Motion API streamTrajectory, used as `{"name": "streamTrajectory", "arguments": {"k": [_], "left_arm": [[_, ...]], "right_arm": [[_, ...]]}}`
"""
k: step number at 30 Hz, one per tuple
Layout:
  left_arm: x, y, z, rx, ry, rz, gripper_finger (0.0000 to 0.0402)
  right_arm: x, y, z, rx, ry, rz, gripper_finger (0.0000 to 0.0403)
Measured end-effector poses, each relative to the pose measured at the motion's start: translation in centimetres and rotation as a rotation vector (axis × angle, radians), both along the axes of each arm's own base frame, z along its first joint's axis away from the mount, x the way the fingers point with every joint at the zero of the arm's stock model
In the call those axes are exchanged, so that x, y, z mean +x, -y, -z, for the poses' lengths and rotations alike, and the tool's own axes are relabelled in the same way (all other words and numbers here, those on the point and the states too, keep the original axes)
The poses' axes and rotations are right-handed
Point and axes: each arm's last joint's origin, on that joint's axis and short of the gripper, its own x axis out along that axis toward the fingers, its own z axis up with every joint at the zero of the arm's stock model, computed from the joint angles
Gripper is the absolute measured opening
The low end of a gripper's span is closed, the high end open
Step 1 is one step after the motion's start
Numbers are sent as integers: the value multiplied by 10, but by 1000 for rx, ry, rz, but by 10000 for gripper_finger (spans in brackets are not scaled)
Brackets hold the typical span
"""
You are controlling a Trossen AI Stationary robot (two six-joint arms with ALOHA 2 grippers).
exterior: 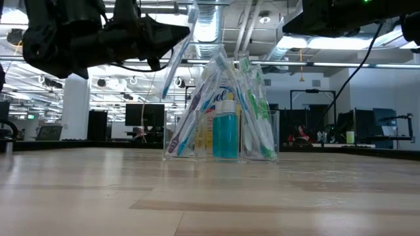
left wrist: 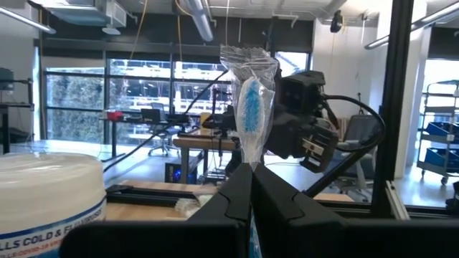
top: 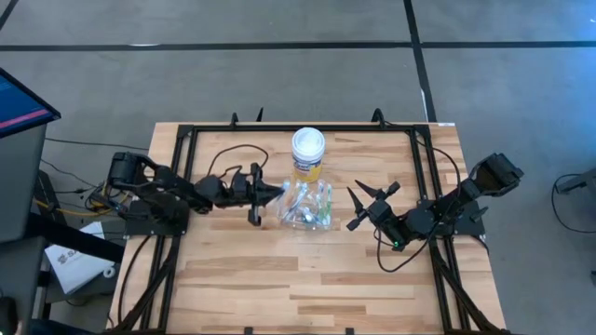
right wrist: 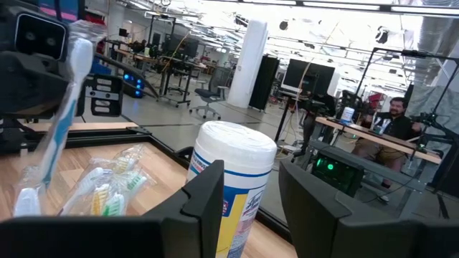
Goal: Pick & Place toothbrushing station
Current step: Put the blue toothbrush into the transparent organizer
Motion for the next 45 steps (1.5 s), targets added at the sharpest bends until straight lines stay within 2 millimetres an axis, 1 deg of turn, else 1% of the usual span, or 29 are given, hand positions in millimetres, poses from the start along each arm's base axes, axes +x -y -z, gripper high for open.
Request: {"name": "streamTrajectory", "arguments": {"k": [6, 10, 12, 18, 25, 30, 36, 40, 45], "left_arm": [[1, -1, -1, -1, 4, -3, 0], [8, 1, -8, 7, 35, -4, 0], [12, 2, -8, 25, 34, -3, 0], [27, 1, 7, 26, -21, 7, 0], [41, 0, 19, 25, -57, 3, 0], [43, 0, 28, 23, -91, 4, 0], [42, 0, 34, 20, -114, 6, 0], [34, 1, 38, 16, -135, 6, 0], [22, 0, 46, -15, -182, -35, 0]], "right_arm": [[2, 4, 0, 16, 16, 16, 124], [3, 6, 1, 17, 16, 25, 124], [3, 7, 1, 17, 16, 27, 124], [3, 6, 1, 14, 11, 25, 124], [3, 6, 1, 14, 11, 24, 124], [3, 6, 2, 9, 4, 23, 124], [3, 6, 2, 9, 4, 23, 124], [3, 6, 2, 9, 3, 24, 124], [3, 6, 2, 7, -1, 23, 124]]}}
